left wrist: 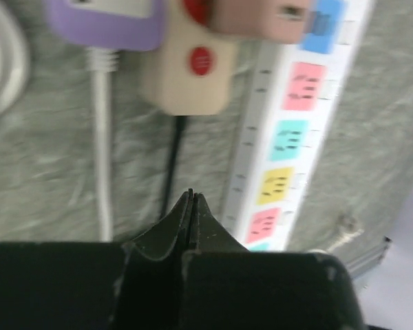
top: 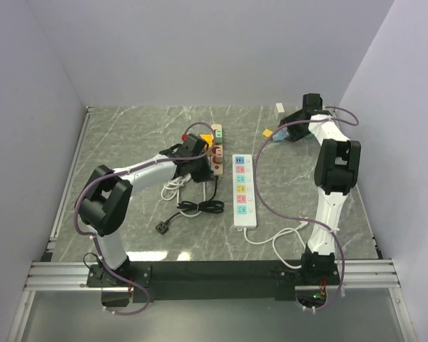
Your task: Pull the plug off the socket
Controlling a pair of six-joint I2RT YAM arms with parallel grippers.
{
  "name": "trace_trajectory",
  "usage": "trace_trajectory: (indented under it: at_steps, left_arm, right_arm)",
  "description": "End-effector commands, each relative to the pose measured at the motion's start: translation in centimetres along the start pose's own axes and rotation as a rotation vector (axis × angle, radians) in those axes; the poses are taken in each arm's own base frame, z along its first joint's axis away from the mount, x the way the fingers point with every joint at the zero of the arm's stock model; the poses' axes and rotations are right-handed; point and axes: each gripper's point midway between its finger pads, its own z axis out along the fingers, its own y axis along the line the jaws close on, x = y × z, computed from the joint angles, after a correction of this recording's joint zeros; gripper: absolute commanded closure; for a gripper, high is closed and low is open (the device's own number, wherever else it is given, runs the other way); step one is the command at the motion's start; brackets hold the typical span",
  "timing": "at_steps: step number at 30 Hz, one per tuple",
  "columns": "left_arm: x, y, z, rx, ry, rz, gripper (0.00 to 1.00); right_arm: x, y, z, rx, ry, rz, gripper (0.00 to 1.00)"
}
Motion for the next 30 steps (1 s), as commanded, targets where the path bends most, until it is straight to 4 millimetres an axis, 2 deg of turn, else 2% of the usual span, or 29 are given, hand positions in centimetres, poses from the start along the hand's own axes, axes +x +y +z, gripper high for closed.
trace_trajectory:
  at_steps: [1, 3, 4, 6, 7, 8, 9, 11, 14, 15, 16, 19, 20, 24, 26, 27, 29, 30]
  left_arm:
    - [-0.4, 2.1, -0.1, -0.065, -0.022, 0.012, 1.00]
    - [-0.6, 3.0, 0.3, -0.090, -0.021, 0.001, 1.00]
    - [-0.8, 3.2, 0.3, -0.097, -0.025, -0.001, 1.00]
    - [-1.2, 3.3, 0.4, -0.103, -0.033, -0.006, 1.00]
    - [-1.4, 3.2, 0.4, -0.101, -0.036, -0.007, 1.00]
    - [-1.6, 3.2, 0.5, -0.105, -0.041, -0.007, 1.00]
    - [-1.7, 3.0, 0.5, -0.101, -0.046, -0.009, 1.00]
    - [-1.8, 2.9, 0.8, -0.101, -0.044, -0.014, 1.00]
    - [-1.7, 3.0, 0.6, -0.101, -0.047, -0.028, 1.00]
    - [-1.7, 3.1, 0.4, -0.100, -0.054, -0.038, 1.00]
    - [-1.7, 3.0, 0.2, -0.090, -0.063, -0.046, 1.00]
    - [-1.5, 3.5, -0.8, -0.087, -0.075, -0.061, 1.00]
    - [-1.4, 3.7, -1.3, -0.083, -0.080, -0.067, 1.00]
    - [-1.0, 4.2, -2.6, -0.069, -0.094, -0.086, 1.00]
    - [-0.7, 4.5, -3.5, -0.060, -0.105, -0.095, 1.00]
    - [-0.8, 4.5, -3.9, -0.053, -0.109, -0.105, 1.00]
    - [-0.5, 4.9, -4.8, -0.037, -0.112, -0.118, 1.00]
    - [-0.5, 4.8, -5.0, -0.025, -0.118, -0.130, 1.00]
  right_arm:
    - [-1.7, 3.8, -2.1, -0.099, -0.033, -0.023, 0.31]
    - [-1.7, 3.2, -2.6, -0.075, -0.043, -0.034, 0.22]
    - [-1.9, 3.3, -3.7, -0.074, -0.060, -0.039, 0.15]
    - [-1.3, 2.4, -4.6, -0.057, -0.057, -0.066, 0.11]
    - [-1.3, 3.1, -6.5, -0.075, -0.079, -0.085, 0.10]
    - [-0.8, 2.8, -7.4, -0.068, -0.077, -0.131, 0.09]
    - [0.6, 3.4, -9.0, -0.085, -0.075, -0.180, 0.09]
    - [2.7, 3.6, -10.3, -0.086, -0.063, -0.318, 0.09]
    - [7.9, 4.7, -11.9, -0.125, 0.020, -0.532, 0.10]
    - [9.0, 5.4, -12.5, -0.139, 0.032, -0.584, 0.10]
    - [11.6, 5.8, -12.5, -0.142, 0.066, -0.659, 0.11]
    - [14.5, 6.6, -12.7, -0.148, 0.091, -0.823, 0.13]
    - [16.3, 6.6, -13.0, -0.146, 0.113, -0.895, 0.13]
    - [19.0, 8.4, -13.4, -0.170, 0.101, -1.003, 0.16]
    - [19.8, 8.2, -12.7, -0.146, 0.110, -1.036, 0.19]
    - [20.4, 9.0, -12.9, -0.159, 0.103, -1.053, 0.21]
    - [21.3, 8.5, -11.7, -0.132, 0.124, -1.098, 0.25]
    - [22.1, 9.0, -11.8, -0.145, 0.127, -1.122, 0.26]
